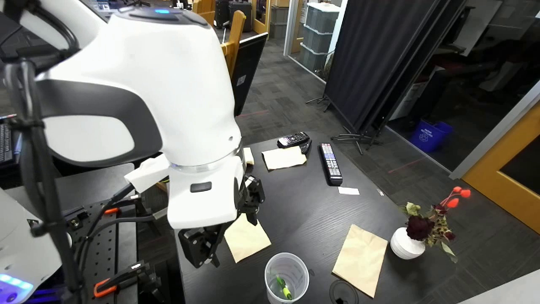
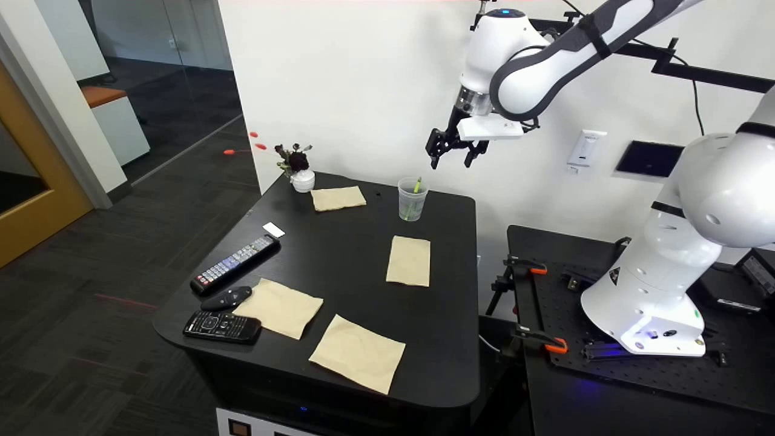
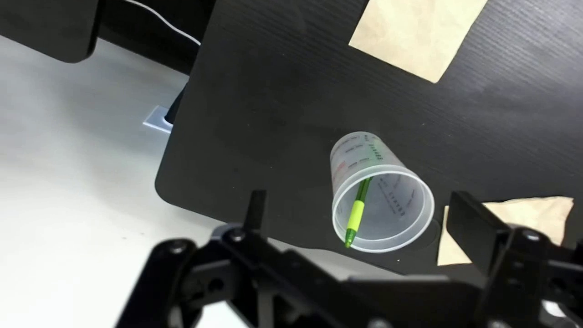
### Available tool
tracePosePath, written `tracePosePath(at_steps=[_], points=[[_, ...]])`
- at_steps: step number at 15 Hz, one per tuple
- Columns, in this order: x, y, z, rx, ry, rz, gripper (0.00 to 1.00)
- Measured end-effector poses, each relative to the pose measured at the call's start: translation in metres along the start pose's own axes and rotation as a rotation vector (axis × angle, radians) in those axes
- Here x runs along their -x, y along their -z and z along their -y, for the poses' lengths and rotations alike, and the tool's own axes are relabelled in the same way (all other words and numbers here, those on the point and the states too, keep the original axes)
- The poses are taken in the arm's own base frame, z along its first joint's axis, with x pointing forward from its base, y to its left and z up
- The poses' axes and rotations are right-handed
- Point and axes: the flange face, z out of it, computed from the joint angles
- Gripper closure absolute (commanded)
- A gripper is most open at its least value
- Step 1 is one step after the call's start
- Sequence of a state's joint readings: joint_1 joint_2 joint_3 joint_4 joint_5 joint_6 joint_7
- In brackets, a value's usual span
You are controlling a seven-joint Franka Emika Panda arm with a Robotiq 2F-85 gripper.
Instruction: Put the pen in the cup on the table
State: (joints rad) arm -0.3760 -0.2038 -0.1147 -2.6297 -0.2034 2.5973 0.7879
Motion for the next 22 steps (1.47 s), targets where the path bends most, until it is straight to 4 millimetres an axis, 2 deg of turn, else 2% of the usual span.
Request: tracePosePath(at_steps=[7,11,16,22], points=[[-0.011,-0.019,0.008,0.032,-0.183,-0.03,0.0],[-0.019,-0.019,0.016,0.008,-0.205,-0.04,0.0],[-0.019,-0.019,0.017,0.007,-0.205,-0.04,0.0],[-0.022,-0.029,0.027,-0.027,-0.429,-0.135,0.0]])
